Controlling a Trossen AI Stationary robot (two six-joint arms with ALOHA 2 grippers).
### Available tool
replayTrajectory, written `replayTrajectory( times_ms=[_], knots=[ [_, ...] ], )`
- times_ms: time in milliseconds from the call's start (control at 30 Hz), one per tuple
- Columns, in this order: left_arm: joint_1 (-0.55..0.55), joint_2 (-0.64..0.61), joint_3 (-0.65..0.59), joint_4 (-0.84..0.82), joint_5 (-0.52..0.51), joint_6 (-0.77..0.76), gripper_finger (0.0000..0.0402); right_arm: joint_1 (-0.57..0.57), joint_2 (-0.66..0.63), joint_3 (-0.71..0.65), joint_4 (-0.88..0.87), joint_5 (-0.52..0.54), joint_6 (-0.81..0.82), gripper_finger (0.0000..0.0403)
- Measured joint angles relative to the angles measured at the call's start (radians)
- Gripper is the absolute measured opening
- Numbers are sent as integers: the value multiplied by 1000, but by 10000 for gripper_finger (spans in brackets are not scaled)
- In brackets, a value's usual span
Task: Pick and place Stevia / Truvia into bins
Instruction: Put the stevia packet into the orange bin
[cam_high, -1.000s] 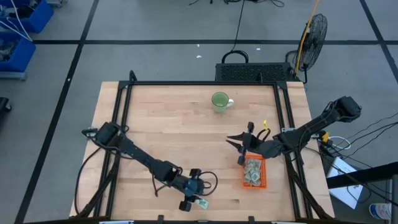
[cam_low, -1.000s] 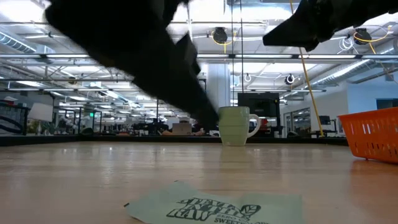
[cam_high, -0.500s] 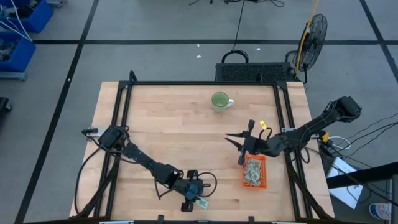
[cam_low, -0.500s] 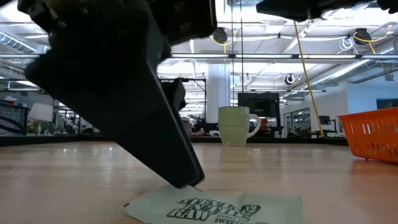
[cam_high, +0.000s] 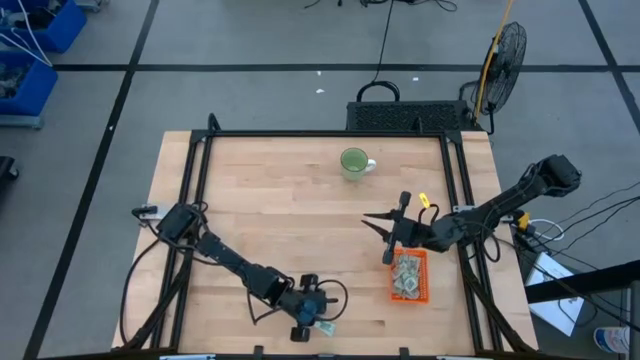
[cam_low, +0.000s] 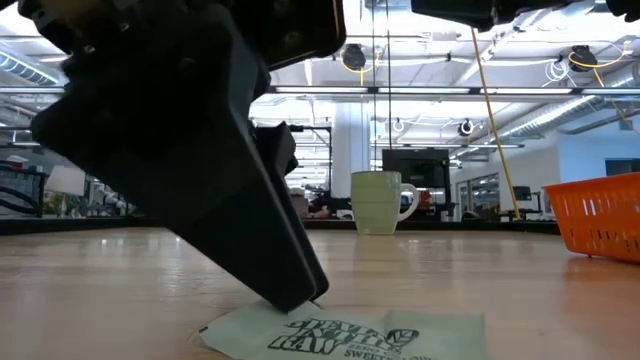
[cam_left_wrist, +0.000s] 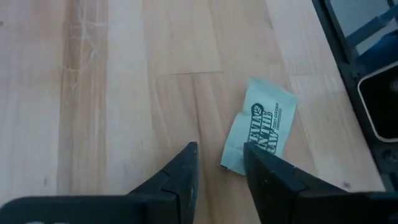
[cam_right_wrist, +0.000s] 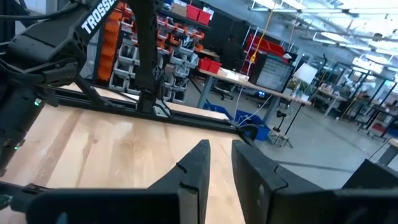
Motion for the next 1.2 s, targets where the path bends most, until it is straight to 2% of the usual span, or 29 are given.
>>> replayTrajectory(
  times_ms=[333, 467, 700, 800, 967, 1000, 1200],
  knots=[
    [-7, 1, -2, -17, -12, 98, 8, 0, 0, 0, -62, 0, 150, 59],
    [7, -5, -3, -17, -9, 141, 8, 0, 0, 0, -90, 0, 205, 59],
    [35, -90, -11, -85, -114, 258, 4, 0, 0, 0, -143, -3, 292, 59],
    [46, -142, -7, -140, -156, 262, 4, -3, 0, 0, -188, -107, 356, 59],
    [70, -160, -8, -187, -194, 305, 3, -30, 27, 0, -200, -412, 479, 73],
    [76, -164, -7, -181, -199, 315, 3, -32, 40, 0, -199, -440, 485, 80],
    [118, -164, -6, -188, -249, 372, 3, -36, 177, 0, -157, -442, 455, 133]
  ],
)
